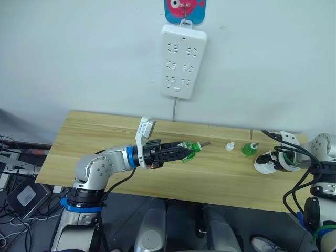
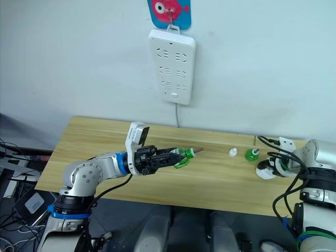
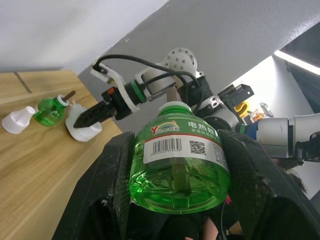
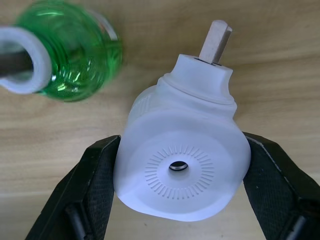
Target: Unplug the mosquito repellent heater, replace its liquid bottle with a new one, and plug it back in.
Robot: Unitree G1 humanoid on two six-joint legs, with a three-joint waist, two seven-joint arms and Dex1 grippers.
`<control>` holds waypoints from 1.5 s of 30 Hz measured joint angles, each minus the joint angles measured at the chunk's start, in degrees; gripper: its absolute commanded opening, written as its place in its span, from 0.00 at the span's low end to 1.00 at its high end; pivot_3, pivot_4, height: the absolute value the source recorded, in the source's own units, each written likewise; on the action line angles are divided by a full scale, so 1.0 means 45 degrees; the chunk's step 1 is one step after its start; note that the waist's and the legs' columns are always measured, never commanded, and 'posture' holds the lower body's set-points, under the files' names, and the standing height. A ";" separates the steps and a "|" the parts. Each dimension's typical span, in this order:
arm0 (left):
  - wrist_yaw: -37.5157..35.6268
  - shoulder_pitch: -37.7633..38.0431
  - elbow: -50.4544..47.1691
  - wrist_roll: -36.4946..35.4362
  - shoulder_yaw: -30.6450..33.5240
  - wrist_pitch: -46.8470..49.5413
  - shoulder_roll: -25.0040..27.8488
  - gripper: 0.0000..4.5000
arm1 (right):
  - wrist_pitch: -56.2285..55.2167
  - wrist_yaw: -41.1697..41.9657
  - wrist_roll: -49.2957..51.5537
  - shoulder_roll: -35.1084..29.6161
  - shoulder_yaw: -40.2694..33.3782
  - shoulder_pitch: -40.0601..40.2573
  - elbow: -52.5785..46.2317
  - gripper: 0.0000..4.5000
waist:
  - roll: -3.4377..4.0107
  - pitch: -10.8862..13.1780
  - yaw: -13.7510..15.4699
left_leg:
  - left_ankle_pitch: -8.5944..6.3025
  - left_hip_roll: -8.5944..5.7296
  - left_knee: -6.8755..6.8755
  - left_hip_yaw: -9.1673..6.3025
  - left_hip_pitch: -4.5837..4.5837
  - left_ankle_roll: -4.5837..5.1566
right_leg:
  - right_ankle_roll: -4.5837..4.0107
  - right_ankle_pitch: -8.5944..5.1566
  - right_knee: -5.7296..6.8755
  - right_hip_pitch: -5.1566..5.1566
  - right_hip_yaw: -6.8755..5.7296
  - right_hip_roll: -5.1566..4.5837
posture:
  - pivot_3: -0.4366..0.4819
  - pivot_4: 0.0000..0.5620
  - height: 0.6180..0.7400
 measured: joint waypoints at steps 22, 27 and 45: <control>-0.0035 0.0066 0.0001 0.0256 -0.0335 -0.0282 -0.0077 0.50 | -1.5374 1.0844 -0.3604 -0.6774 0.7430 0.4741 -0.1557 0.72 | 0.0044 0.0205 -0.0106 | 0.0033 -0.0001 0.0020 0.0003 -0.0005 -0.0111 | 0.0045 -0.0024 0.0006 0.0002 0.0014 -0.0013 | 0.88 0.62 1.00; -0.0036 -0.0012 0.0020 0.0291 -0.0344 -0.0405 -0.0073 0.50 | -1.7662 1.0868 -0.5040 -0.6509 0.7526 0.4383 -0.0013 0.72 | 0.0044 0.0219 -0.0089 | 0.0035 -0.0012 0.0018 0.0004 -0.0006 -0.0117 | 0.0046 -0.0024 0.0004 0.0003 0.0010 -0.0029 | 0.88 0.62 1.00; -0.0112 -0.0072 0.0039 0.0755 -0.0538 -0.0618 -0.0040 0.50 | -1.6570 1.1363 -0.5748 -0.5290 0.6822 0.4347 0.0769 0.99 | 0.0058 0.0236 -0.0086 | 0.0062 -0.0027 0.0030 -0.0010 -0.0001 -0.0167 | 0.0055 -0.0016 0.0015 0.0024 0.0006 -0.0043 | 0.88 0.63 1.00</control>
